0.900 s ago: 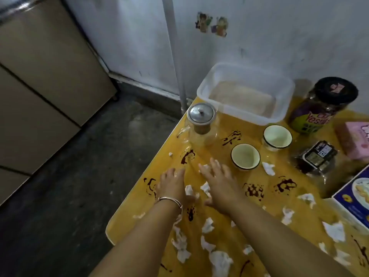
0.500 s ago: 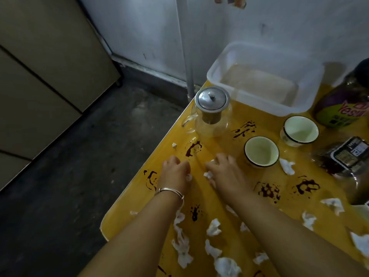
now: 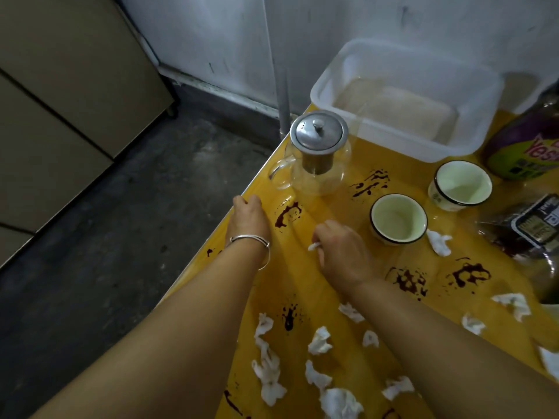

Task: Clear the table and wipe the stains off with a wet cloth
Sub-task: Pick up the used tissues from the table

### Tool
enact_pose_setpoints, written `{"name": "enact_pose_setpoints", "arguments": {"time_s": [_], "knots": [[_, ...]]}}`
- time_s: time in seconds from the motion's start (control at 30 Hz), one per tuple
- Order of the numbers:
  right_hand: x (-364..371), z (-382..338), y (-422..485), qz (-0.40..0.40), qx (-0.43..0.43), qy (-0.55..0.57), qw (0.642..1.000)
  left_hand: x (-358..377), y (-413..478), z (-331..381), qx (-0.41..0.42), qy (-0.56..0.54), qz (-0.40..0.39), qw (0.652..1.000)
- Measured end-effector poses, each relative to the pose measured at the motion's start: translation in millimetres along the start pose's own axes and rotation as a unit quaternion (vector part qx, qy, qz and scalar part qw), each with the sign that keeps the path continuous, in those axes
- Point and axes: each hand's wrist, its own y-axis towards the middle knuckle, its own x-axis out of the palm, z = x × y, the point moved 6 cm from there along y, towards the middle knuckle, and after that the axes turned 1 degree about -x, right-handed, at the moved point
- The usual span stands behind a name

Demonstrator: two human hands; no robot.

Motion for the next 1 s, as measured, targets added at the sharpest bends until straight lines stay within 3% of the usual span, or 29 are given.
{"name": "enact_pose_setpoints", "arguments": {"time_s": [0.33,0.6,0.8,1.0], "knots": [[-17,5,-28,-0.005,-0.021,0.006,1.000,1,-20,5,0.007,0.051,-0.040,0.998],[-29,19,-89,-0.030,0.079,-0.074,0.994,-5,-93,-2,0.031,0.013,-0.090,0.995],[-13,13,-105,-0.051,0.134,-0.097,0.985,21,-138,-29,0.041,0.008,-0.226,0.973],[7,12,-104,-0.047,0.161,-0.084,0.982,33,-162,-41,0.099,0.088,-0.254,0.958]]}}
